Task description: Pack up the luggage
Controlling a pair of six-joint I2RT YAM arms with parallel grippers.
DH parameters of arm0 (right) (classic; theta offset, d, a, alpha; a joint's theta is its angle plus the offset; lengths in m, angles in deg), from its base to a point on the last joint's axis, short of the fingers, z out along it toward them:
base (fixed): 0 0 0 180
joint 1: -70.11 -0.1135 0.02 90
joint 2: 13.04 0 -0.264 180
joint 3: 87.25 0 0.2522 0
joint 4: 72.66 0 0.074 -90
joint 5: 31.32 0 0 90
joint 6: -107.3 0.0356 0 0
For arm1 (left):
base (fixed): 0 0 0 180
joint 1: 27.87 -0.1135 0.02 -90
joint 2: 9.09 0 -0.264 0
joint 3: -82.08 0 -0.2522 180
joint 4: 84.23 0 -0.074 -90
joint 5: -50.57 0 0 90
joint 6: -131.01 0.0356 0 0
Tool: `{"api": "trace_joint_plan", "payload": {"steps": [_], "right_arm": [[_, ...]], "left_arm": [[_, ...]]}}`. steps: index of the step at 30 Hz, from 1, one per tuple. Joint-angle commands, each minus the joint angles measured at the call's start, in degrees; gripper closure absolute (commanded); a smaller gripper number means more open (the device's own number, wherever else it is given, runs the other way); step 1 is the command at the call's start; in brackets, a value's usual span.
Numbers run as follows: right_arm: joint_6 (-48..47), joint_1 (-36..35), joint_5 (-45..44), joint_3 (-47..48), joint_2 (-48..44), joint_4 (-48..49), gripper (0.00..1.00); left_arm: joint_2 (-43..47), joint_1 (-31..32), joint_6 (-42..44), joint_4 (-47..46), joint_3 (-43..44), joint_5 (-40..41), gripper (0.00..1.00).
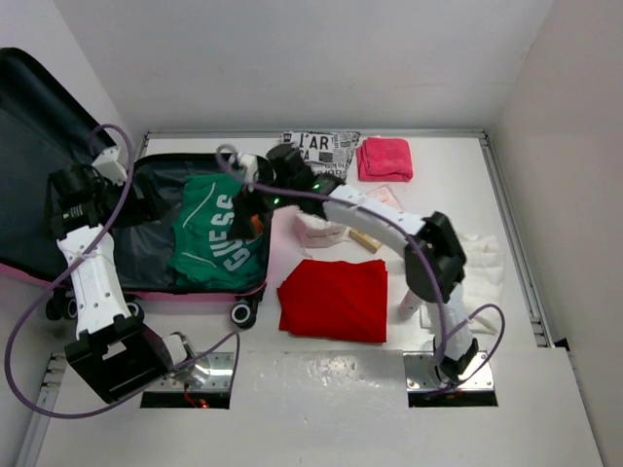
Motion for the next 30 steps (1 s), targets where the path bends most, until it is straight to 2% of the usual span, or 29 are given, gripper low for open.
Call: {"api": "trace_joint_plan", "payload": {"steps": [1,4,5,6,7,9,10,11,12,18,20,23,26,30], "right_arm": [[7.29,3.79,-2.83,1.18,-8.41,6.39,0.16],[8.55,7.31,-7.75,1.97,-13.06,4.31,0.17],[8.47,10.1,-10.03,1.45,-13.69,2.55,0.17],[7.86,11.26,-10.57,1.1,-14.31,0.53,0.17],[6.89,13.53,-11.79,0.83,-16.58,-0.62,0.17],[6.44,17.13,-13.39,-0.4,-17.91,-5.78,0.17],[6.79,19.77,-14.35,-0.84,-20.18,-6.94,0.17],[7.32,21.01,-15.05,-2.41,-20.99,-7.83,0.17],[7.15,25.03,-15.23,-2.77,-22.65,-9.92,0.17],[6.62,34.64,-18.75,-6.8,-30.57,-16.18,0.17],[6.97,39.02,-18.92,-9.87,-33.89,-17.85,0.17],[6.28,43.17,-18.84,-11.82,-37.93,-19.69,0.17],[5.57,45.98,-18.84,-15.16,-41.03,-20.93,0.17],[5.04,48.18,-19.1,-17.27,-44.98,-22.6,0.17]], "left_arm": [[2.68,1.91,5.61,0.12,-1.58,-6.43,0.22],[3.21,6.03,8.33,0.12,-2.28,-6.95,0.27],[1.82,9.79,9.13,0.12,-2.28,-6.96,0.27],[1.28,11.74,10.35,0.12,-1.24,-6.96,0.24],[0.41,13.94,10.36,0.12,0.42,-6.96,0.16],[-1.61,21.14,11.77,0.12,3.06,-6.26,0.13],[-4.06,23.6,11.77,-0.57,6.03,-4.86,0.07],[-5.3,28.59,11.77,-1.88,7.37,-3.98,0.07],[-6.71,30.99,10.29,-2.77,8.78,-2.75,0.07],[-25.41,45.13,6.85,-5.5,23.53,4.37,0.07],[-33.74,48.92,6.85,-2.36,30.36,5.16,0.07],[-40.98,51.22,7.55,0.29,38.2,4.39,0.06],[-47.66,52.54,8.42,2.75,42.35,2.36,0.06],[-52.77,54.83,10.45,4.78,46.75,7.08,0.05]]}}
